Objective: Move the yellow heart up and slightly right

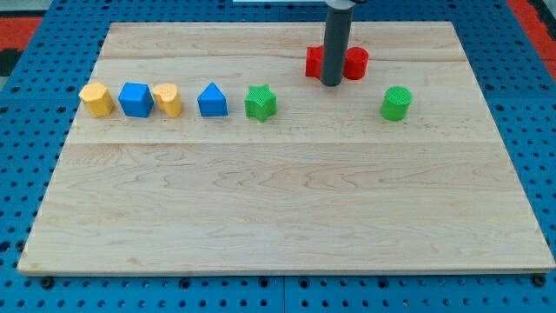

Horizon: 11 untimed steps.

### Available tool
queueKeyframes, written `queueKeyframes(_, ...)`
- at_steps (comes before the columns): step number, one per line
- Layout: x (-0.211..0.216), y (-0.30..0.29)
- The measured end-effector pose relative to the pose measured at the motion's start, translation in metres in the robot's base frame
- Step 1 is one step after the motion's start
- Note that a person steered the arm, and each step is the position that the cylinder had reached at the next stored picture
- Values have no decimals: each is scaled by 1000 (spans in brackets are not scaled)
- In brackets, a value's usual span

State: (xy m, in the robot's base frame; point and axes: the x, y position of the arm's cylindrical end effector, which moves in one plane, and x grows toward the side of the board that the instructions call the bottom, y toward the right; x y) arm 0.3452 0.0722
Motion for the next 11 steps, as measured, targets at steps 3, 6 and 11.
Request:
queueKeyframes(3,77,-110)
queueKeyframes(6,33,-216)
queueKeyframes(11,-8,-244)
